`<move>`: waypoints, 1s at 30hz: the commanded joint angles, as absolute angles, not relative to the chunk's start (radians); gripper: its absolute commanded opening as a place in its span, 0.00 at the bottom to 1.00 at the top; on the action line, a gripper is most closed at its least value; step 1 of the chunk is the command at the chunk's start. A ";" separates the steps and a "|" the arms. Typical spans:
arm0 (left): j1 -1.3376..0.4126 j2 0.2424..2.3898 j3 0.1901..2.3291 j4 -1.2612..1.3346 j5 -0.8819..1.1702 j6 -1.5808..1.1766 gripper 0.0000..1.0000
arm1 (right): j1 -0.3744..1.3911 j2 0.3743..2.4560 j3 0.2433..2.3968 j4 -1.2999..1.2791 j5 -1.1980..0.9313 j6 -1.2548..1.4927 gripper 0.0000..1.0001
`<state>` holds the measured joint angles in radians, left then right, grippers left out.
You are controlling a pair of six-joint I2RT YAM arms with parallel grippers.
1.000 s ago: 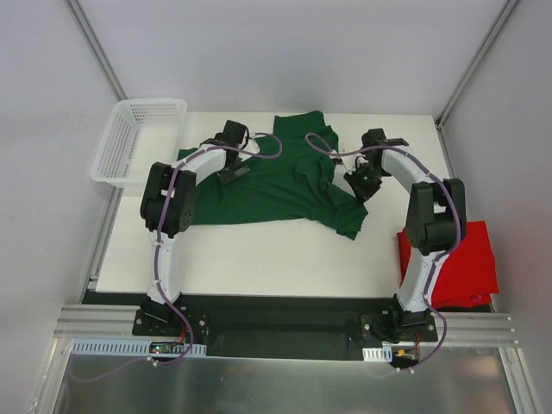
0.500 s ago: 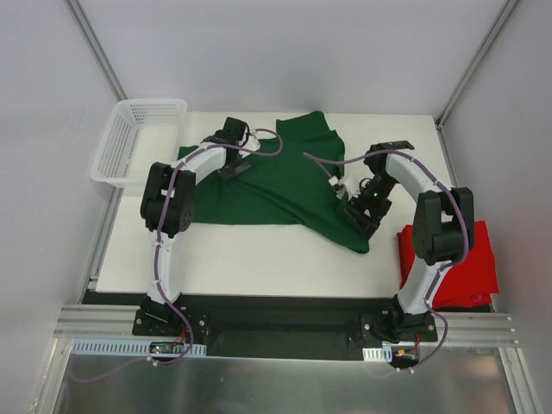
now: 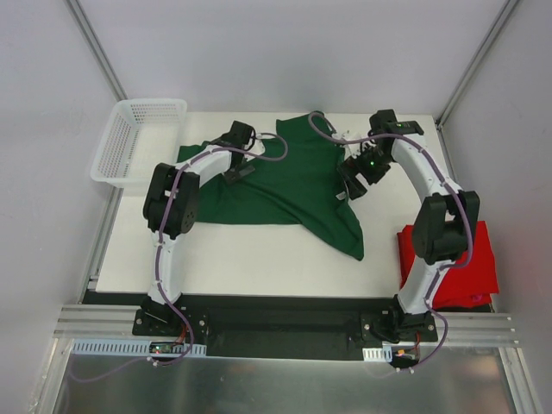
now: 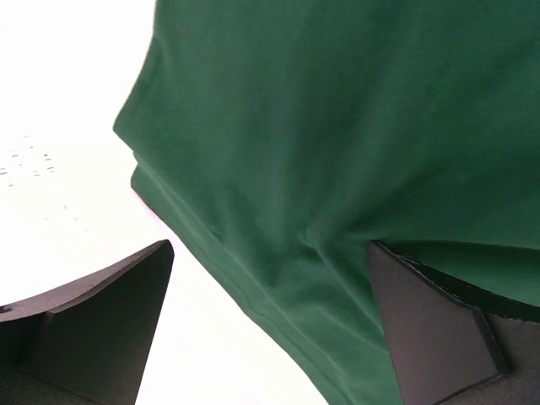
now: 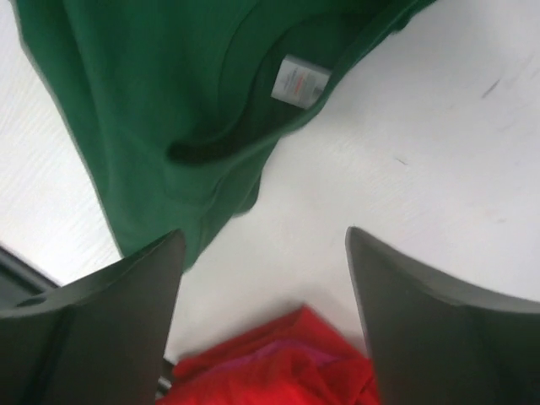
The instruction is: Fold and stack the t-shirts
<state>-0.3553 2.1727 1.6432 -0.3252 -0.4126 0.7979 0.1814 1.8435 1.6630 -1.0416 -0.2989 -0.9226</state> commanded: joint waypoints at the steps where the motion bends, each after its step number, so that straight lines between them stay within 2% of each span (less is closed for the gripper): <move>1: -0.373 2.086 1.623 -0.327 -0.448 0.753 0.99 | 0.207 2.001 1.794 -0.960 -0.348 -0.836 0.69; 3: -0.383 2.066 1.614 -0.328 -0.451 0.735 0.99 | 0.216 2.081 1.839 -0.980 -0.368 -0.833 0.54; 4: -0.388 2.056 1.597 -0.325 -0.453 0.733 0.99 | 0.221 2.100 1.853 -0.986 -0.367 -0.830 0.53; 8: -0.413 1.990 1.545 -0.327 -0.460 0.727 0.99 | 0.253 2.123 1.844 -1.015 -0.368 -0.836 0.54; 13: -0.428 1.954 1.509 -0.325 -0.459 0.723 0.99 | 0.265 2.092 1.789 -1.058 -0.356 -0.857 0.64; 15: -0.429 1.954 1.508 -0.327 -0.456 0.721 0.99 | 0.268 2.083 1.752 -1.058 -0.328 -0.868 0.64; 16: -0.431 1.956 1.506 -0.327 -0.456 0.721 0.99 | 0.270 2.079 1.741 -1.057 -0.321 -0.873 0.59; 18: -0.436 1.960 1.511 -0.327 -0.456 0.718 0.99 | 0.271 2.069 1.720 -1.040 -0.290 -0.876 0.38; 21: -0.443 1.965 1.509 -0.327 -0.453 0.713 0.99 | 0.272 2.054 1.691 -1.031 -0.241 -0.888 0.27; 23: -0.449 1.962 1.506 -0.327 -0.453 0.710 0.99 | 0.272 2.037 1.668 -1.003 -0.195 -0.893 0.13; 24: -0.451 1.960 1.505 -0.327 -0.451 0.710 0.99 | 0.272 2.030 1.657 -0.991 -0.174 -0.893 0.01; 30: -0.462 1.944 1.477 -0.327 -0.442 0.698 0.99 | 0.267 1.970 1.606 -0.853 -0.006 -0.879 0.01</move>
<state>-0.4446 1.9965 1.5005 -0.3206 -0.4316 0.7273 0.2710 2.0781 1.6218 -0.9447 -0.1371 -0.8795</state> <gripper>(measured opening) 0.993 0.028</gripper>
